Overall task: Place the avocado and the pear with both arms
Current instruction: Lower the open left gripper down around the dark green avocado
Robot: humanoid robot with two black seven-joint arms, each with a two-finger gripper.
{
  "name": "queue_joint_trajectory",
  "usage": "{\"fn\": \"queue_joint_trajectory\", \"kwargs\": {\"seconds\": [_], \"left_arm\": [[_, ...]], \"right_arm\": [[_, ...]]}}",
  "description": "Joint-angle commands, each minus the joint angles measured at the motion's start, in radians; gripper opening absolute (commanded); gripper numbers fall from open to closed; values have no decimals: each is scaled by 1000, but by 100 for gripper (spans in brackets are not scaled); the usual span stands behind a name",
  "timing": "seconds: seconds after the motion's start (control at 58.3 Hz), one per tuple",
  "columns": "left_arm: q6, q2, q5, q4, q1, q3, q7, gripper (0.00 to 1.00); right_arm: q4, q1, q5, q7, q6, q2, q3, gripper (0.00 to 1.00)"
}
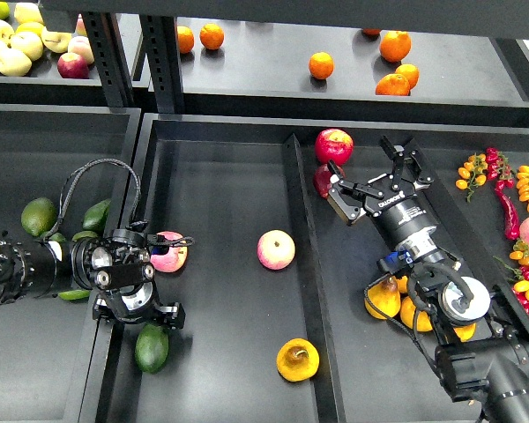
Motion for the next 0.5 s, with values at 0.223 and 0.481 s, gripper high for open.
{"fn": "queue_joint_trajectory", "kwargs": {"seconds": [0.223, 0.481], "left_arm": [[0, 0, -2, 0, 0, -5, 0, 94], [0, 0, -4, -17, -8, -9, 0, 95]], "right_arm": [[0, 0, -1, 0, 0, 0, 0, 99], [-2, 0, -1, -1, 0, 0, -2, 99]]}}
